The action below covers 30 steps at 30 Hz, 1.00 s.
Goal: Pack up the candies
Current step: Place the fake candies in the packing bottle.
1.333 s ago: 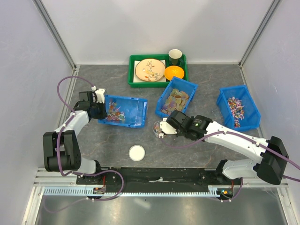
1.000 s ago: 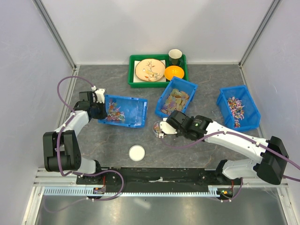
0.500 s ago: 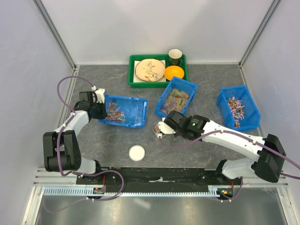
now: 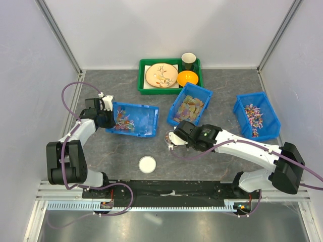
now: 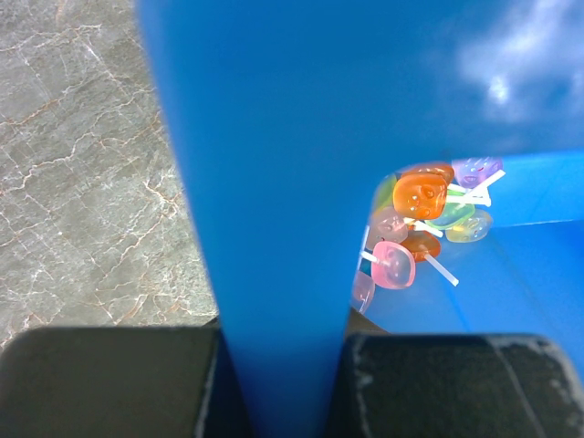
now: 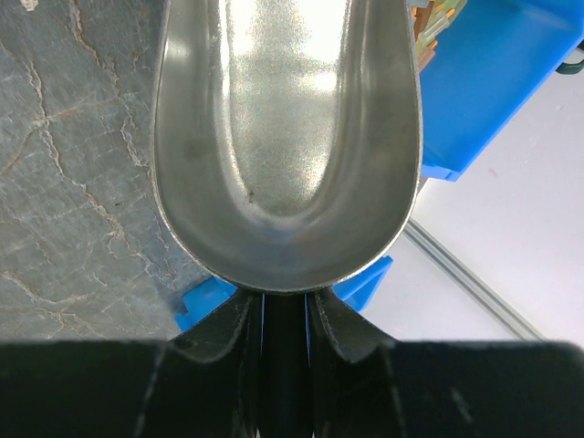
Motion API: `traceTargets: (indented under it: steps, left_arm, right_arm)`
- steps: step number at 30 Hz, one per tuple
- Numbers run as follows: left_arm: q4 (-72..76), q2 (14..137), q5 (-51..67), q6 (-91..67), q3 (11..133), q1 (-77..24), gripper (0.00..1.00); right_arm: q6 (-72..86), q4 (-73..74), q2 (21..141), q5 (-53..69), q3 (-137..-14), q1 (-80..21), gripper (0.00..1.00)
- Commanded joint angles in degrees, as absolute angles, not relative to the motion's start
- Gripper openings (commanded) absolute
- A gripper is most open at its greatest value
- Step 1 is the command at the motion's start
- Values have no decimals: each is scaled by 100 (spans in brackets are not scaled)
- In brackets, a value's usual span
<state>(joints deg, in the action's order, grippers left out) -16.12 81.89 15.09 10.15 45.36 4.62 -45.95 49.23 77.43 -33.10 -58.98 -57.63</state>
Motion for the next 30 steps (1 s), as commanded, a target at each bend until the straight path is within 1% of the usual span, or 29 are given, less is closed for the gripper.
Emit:
traceTargets:
  steps: [1,13,20,25,30]
  left_arm:
    - [-1485,8314,1362,1055,4526,483,1]
    - [-1485,8323,1362,1063,4518,475,1]
    - [-1477,8350,1362,1055,4535,483,1]
    - [-1485,8350,1371,1046,4535,475,2]
    - [-1485,8323,1450,1063,4509,483,2]
  right_arm:
    - [-4623,4825,7717,-3656,-6126,-5801,0]
    - [-4693,4843,7594,-3885,-6135,-5801,0]
    - [-4667,4799,7585,-3806,-6152,-5801,0]
    - [-4606,4755,7567,-3648,-6214,-5801,0]
    - [-4509,4606,7559,-3147,-6556,-5801,0]
